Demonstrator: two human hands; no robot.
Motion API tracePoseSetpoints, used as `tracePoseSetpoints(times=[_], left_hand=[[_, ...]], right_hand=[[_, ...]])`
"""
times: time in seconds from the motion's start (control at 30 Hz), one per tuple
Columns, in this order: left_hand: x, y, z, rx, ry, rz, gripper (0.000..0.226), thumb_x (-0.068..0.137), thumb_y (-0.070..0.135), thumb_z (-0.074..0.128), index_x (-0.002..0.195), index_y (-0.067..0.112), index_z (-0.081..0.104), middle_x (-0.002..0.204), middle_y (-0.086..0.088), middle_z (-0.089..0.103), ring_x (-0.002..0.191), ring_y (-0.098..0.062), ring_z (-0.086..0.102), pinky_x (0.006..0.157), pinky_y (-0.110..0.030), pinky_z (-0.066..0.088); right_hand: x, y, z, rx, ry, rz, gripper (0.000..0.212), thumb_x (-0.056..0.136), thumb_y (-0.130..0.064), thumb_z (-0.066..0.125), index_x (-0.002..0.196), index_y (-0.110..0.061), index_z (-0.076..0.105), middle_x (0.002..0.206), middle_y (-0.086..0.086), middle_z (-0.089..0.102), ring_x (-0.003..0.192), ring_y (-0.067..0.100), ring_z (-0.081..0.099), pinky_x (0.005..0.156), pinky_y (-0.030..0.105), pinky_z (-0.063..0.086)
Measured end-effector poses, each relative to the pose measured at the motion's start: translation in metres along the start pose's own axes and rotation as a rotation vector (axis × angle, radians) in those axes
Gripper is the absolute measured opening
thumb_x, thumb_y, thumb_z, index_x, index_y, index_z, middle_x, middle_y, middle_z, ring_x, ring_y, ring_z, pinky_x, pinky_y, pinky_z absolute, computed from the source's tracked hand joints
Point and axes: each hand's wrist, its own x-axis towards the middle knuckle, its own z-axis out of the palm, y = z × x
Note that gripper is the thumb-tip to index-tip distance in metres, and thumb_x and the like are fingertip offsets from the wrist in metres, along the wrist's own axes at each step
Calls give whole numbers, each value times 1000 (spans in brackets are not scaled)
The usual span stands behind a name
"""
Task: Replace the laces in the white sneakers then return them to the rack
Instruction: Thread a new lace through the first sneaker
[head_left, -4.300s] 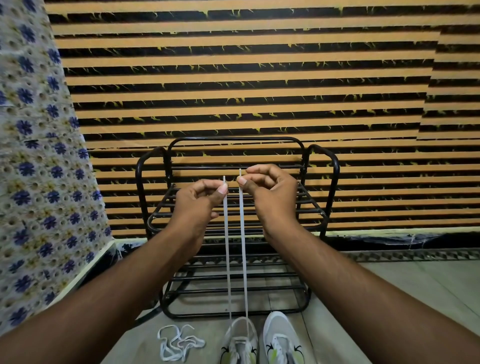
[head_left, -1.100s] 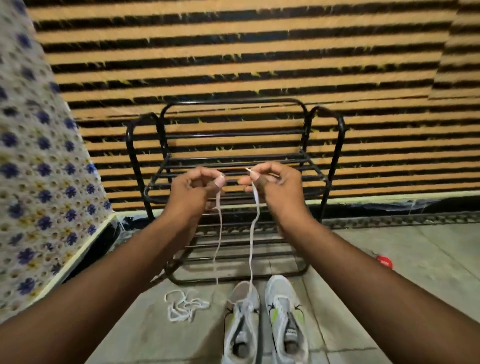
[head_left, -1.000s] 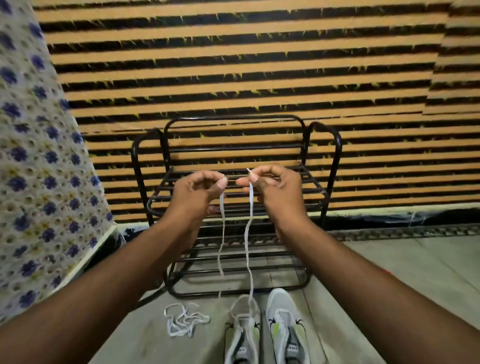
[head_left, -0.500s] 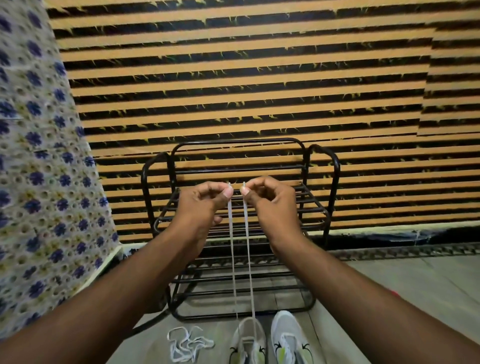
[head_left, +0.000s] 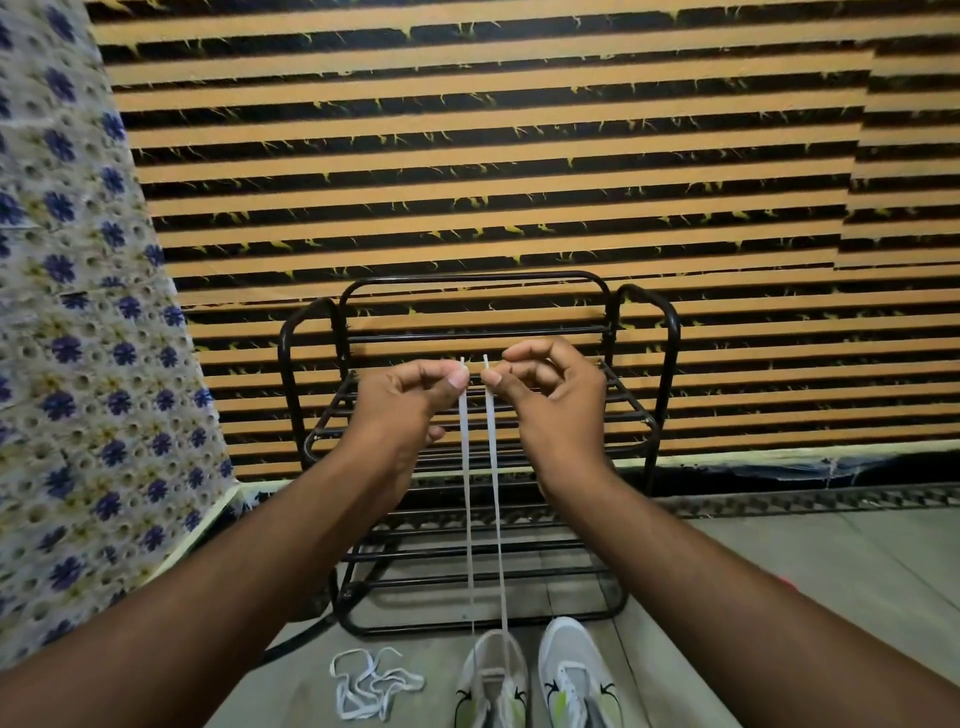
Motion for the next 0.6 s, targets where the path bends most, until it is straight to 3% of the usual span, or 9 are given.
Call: tracePoseSetpoints(times=[0.6], left_hand=[[-5, 4, 1, 22, 12, 21, 9, 90, 18, 75, 98, 21, 79, 103, 9, 79, 109, -15, 68, 94, -49, 52]], right_hand=[[-1, 0, -1, 2, -13, -1, 22, 81, -5, 80, 96, -15, 67, 88, -3, 76, 85, 7, 74, 74, 24, 61]])
